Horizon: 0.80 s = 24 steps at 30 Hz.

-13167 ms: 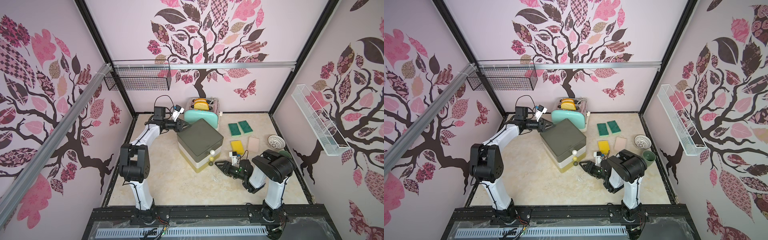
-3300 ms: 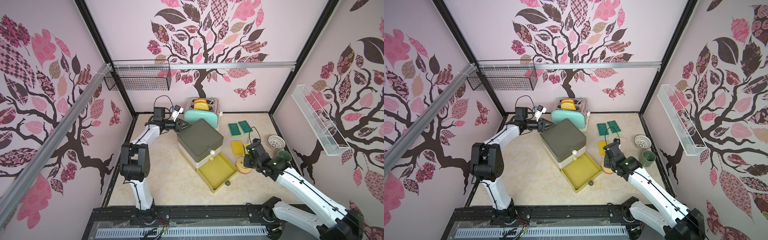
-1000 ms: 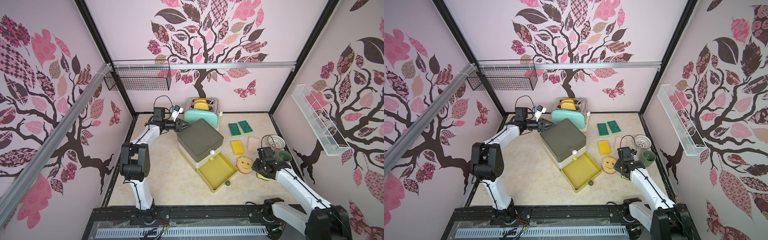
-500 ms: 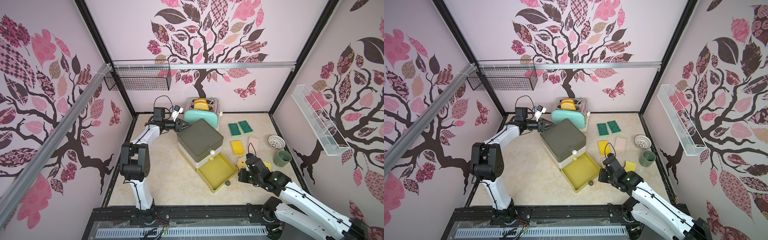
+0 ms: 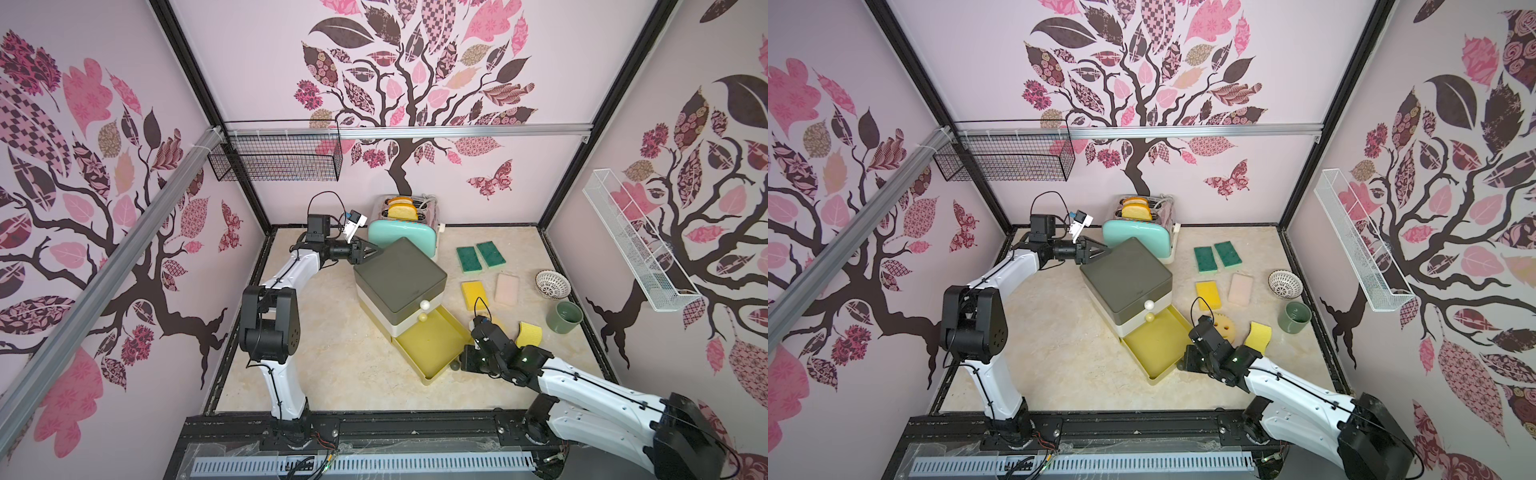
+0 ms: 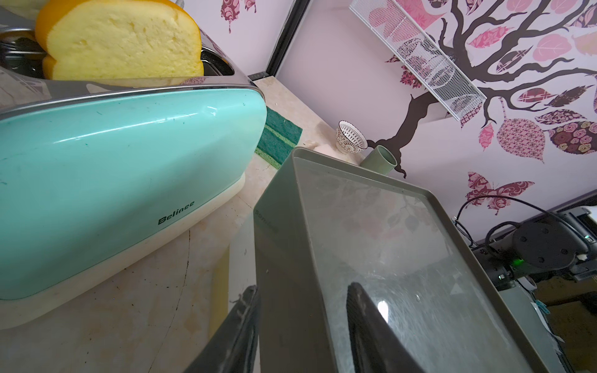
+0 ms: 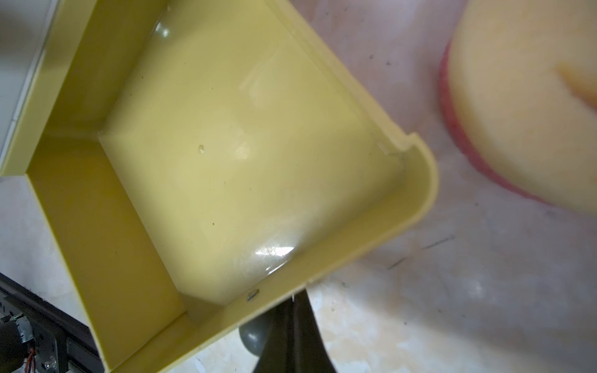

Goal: Take the sponge out of the drawer
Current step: Close the drawer in the storage box.

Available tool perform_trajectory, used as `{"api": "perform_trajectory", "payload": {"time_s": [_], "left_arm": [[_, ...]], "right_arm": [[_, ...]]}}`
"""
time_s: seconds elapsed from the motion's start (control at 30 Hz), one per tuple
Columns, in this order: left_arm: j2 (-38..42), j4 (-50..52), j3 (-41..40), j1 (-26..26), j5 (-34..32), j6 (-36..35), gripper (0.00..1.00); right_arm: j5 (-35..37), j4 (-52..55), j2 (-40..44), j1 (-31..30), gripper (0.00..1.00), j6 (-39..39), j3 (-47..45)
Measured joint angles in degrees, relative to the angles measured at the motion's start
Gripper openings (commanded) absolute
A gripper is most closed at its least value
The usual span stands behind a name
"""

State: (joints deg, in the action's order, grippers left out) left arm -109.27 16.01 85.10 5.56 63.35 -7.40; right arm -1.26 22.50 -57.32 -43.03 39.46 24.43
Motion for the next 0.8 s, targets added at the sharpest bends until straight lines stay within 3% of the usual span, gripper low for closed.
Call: {"api": "perform_trajectory", "payload": {"time_s": [0.57,0.8], "left_arm": [[0.00,1.27,0.50,0.15,-0.66,-0.81,0.47],[0.04,1.64,0.61,0.22,-0.96,-1.22,0.47]], "right_arm": [[3.74,-23.98,-23.52,-0.20,0.00,-6.27,7.80],[4.94,-36.39,-26.16,-0.37,0.00,-6.69,6.82]]}}
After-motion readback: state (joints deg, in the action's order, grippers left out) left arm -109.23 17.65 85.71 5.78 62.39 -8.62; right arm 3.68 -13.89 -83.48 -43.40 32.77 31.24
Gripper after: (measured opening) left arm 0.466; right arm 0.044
